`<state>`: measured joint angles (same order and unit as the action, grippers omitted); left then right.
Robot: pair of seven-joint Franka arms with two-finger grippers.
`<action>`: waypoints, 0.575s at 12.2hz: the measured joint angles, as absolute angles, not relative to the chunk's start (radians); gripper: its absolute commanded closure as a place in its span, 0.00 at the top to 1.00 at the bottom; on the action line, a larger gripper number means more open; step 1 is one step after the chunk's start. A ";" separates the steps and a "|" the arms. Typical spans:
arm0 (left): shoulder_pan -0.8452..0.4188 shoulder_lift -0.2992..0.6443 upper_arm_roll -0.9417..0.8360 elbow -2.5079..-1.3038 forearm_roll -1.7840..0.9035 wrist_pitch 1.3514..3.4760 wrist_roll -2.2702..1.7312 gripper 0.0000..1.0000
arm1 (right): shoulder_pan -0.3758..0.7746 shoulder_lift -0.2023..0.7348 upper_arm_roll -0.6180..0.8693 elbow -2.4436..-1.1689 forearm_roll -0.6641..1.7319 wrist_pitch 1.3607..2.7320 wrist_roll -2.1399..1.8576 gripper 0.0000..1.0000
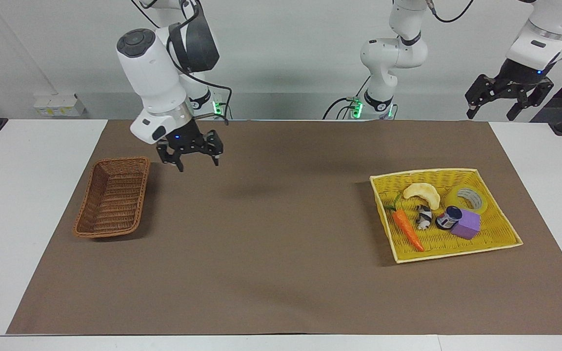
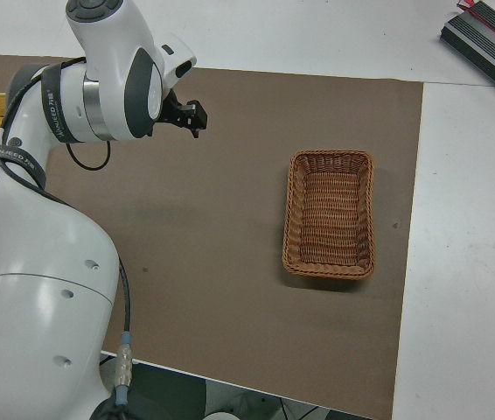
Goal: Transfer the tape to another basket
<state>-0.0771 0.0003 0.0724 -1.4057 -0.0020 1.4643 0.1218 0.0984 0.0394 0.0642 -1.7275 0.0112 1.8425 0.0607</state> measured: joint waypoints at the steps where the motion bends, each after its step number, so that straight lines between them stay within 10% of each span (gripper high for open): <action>1: -0.077 0.000 0.073 -1.405 -0.002 1.464 0.122 1.00 | 0.077 0.018 0.062 -1.719 -0.019 1.811 0.043 1.00; 7: -0.077 0.000 0.077 -1.405 -0.002 1.466 0.122 1.00 | -0.074 -0.052 0.053 -1.549 -0.058 1.484 -0.131 1.00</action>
